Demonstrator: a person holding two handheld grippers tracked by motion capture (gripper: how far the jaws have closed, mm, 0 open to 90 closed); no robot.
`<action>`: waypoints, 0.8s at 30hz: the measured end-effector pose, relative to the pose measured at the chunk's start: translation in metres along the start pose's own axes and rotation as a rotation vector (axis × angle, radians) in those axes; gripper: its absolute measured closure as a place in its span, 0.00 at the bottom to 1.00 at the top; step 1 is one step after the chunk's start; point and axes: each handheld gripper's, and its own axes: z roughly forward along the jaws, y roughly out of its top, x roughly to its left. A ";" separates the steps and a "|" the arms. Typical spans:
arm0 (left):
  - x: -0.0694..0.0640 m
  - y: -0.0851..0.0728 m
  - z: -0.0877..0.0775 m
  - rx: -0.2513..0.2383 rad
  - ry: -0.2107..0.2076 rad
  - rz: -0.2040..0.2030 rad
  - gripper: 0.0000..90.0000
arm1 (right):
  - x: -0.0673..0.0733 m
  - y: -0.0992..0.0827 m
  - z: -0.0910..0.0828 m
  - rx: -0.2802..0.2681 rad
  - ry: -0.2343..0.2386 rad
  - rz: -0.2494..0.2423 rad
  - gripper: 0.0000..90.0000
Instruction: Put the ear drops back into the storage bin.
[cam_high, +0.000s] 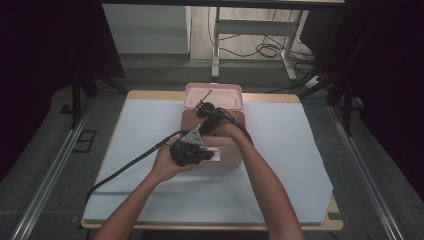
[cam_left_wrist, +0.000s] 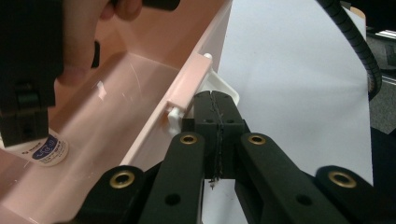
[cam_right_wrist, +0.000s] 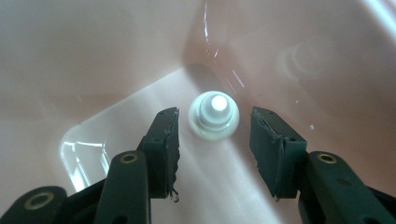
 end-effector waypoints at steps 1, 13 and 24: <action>0.000 0.000 0.000 0.000 0.000 0.000 1.00 | 0.000 -0.001 -0.002 -0.006 0.001 -0.004 0.58; 0.000 0.000 0.000 -0.001 0.001 -0.007 1.00 | 0.001 -0.009 -0.039 -0.071 -0.019 0.006 0.56; 0.000 0.000 0.000 0.003 0.004 -0.008 1.00 | 0.002 -0.021 -0.070 -0.120 -0.042 0.007 0.55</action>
